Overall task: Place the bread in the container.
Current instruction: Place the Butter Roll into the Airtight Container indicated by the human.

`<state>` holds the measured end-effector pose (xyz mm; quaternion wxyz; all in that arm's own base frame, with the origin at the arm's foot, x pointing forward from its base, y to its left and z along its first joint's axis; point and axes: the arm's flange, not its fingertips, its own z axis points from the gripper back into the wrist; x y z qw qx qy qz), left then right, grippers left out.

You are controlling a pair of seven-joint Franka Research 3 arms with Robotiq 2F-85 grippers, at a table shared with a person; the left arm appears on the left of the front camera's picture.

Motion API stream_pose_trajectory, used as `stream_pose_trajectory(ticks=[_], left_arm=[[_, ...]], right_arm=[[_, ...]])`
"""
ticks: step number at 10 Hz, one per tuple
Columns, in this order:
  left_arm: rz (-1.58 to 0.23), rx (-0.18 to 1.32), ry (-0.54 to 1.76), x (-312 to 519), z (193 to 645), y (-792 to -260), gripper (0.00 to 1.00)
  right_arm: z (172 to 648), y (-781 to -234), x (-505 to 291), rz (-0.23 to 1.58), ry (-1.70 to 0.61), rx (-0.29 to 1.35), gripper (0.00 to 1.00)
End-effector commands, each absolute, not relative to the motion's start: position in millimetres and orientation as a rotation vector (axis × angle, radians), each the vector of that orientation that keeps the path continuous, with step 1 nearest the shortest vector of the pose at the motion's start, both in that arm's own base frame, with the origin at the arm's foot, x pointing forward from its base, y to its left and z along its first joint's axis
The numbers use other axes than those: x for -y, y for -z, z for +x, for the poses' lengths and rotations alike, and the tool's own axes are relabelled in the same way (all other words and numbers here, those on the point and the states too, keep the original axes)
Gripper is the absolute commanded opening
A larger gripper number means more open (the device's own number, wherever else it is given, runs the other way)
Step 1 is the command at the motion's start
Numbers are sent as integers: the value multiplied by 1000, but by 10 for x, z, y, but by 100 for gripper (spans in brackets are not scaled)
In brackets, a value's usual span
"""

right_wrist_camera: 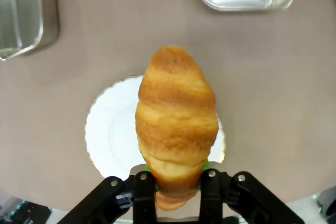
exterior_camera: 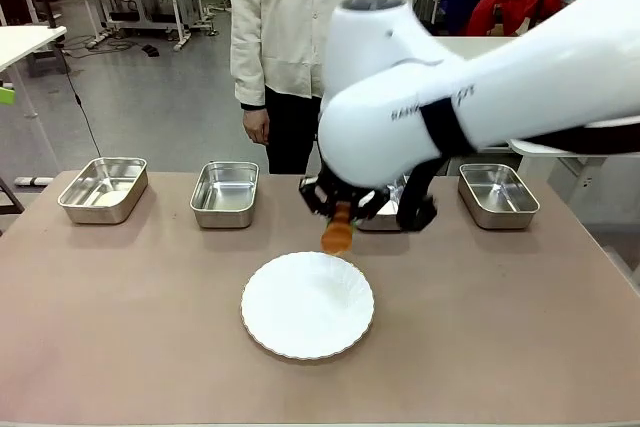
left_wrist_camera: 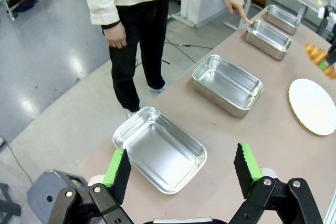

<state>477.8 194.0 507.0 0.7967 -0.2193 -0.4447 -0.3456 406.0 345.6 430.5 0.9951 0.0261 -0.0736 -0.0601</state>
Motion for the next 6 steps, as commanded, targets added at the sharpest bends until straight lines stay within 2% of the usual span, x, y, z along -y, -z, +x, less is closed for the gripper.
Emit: stream_pose_trajectory(ticks=[1,6], left_arm=[[-474,969,747,-1934,4768,-5089,100],[-474,969,747,-1934,4768,-5089,100]], right_arm=[[4456,-4491,-3204,52,45,117,33],[5411,-4393,-2587,63,-73,149,33]])
